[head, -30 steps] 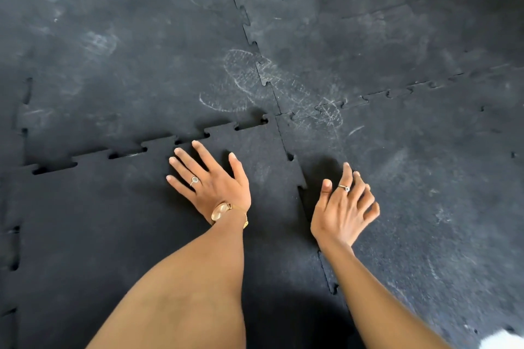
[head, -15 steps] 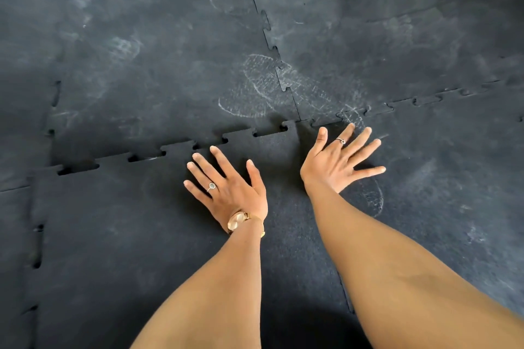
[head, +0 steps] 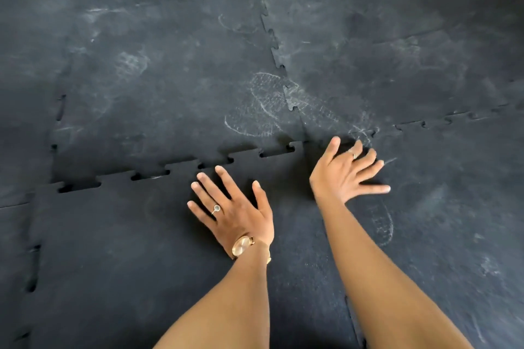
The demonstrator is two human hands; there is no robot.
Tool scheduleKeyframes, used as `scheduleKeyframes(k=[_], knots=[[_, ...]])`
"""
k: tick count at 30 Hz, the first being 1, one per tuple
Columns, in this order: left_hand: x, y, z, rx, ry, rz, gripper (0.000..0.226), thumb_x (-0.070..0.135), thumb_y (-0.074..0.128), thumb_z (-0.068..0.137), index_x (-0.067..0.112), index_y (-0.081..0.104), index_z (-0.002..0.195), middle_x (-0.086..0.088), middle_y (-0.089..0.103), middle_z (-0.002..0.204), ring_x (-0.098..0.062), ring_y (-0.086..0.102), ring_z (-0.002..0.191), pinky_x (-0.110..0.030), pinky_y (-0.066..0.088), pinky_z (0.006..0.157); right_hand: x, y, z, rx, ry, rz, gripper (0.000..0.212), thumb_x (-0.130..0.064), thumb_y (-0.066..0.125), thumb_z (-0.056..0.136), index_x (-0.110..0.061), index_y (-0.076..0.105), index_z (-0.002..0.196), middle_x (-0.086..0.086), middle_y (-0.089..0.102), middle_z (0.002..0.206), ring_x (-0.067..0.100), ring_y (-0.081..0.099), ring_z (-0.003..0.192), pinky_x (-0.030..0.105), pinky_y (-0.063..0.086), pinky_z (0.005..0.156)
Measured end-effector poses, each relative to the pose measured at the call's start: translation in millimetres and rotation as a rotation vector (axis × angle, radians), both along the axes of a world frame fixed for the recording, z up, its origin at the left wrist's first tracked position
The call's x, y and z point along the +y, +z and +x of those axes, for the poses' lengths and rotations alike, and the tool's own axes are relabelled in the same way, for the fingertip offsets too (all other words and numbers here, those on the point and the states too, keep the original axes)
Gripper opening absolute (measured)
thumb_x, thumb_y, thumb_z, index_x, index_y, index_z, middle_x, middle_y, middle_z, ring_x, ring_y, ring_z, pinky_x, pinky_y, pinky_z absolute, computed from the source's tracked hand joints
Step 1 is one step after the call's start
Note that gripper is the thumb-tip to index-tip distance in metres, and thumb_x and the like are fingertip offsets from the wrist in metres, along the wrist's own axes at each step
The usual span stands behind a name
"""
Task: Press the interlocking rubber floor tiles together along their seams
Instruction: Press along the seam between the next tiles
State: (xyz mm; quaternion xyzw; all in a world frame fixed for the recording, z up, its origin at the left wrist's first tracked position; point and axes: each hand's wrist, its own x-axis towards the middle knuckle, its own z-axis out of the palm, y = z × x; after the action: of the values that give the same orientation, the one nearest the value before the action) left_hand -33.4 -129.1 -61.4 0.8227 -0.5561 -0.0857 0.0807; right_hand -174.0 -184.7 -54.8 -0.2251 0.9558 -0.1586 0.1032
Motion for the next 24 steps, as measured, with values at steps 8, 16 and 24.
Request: scheduleKeyframes(k=[8,16,24], knots=[[2,2,-1,-0.002,-0.019,-0.013,0.074,0.055,0.026,0.093,0.012,0.020,0.153,-0.020,0.015,0.159,-0.036,0.009,0.148,-0.055,0.002,0.118,-88,0,4,0.066,0.234,-0.014,0.071,-0.058,0.010,0.099,-0.017,0.032,0.152,0.006,0.017,0.161,0.031,0.000,0.152,0.072,-0.003,0.112],[2,1,-1,-0.003,-0.028,-0.007,0.074,0.055,0.025,0.093,0.012,0.021,0.153,-0.021,0.018,0.158,-0.037,0.011,0.147,-0.056,0.005,0.118,-85,1,11,0.292,0.458,-0.046,0.066,-0.052,0.008,0.100,-0.018,0.043,0.145,0.006,0.028,0.158,0.036,0.011,0.151,0.075,0.003,0.110],[1,0,-1,-0.015,-0.023,0.002,0.074,0.055,0.024,0.093,0.012,0.019,0.153,-0.021,0.015,0.159,-0.036,0.009,0.148,-0.056,0.003,0.118,-86,3,12,0.298,0.586,-0.027,0.060,-0.050,0.013,0.103,-0.017,0.044,0.143,0.004,0.029,0.158,0.033,0.011,0.151,0.070,0.006,0.114]])
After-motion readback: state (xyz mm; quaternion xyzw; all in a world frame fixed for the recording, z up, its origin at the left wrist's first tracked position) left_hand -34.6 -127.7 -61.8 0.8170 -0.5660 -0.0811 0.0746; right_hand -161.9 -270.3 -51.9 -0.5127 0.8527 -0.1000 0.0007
